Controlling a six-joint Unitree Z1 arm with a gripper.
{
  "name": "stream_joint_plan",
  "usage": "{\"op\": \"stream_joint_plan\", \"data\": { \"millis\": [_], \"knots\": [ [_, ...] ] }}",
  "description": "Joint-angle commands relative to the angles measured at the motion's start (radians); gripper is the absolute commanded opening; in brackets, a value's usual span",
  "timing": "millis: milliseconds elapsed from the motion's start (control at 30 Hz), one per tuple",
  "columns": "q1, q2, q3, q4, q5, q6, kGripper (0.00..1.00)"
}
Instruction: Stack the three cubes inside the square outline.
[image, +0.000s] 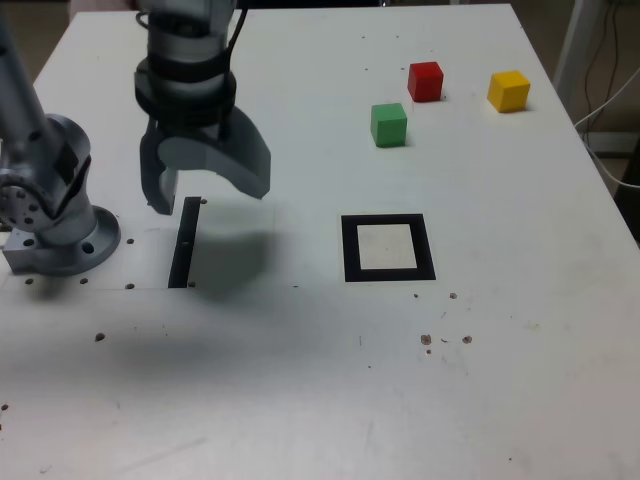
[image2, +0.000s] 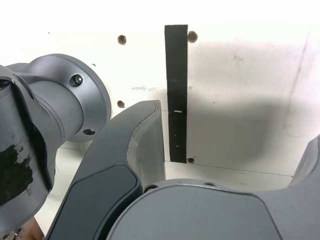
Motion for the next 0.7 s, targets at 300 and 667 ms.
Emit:
{"op": "stream_joint_plan", "data": {
  "millis": [300,667],
  "knots": [
    [0.17,0.109,-0.189,0.045,0.01,0.159,1.0],
    [0.308,0.266,-0.404,0.094,0.023,0.279,1.0]
  ]
}}
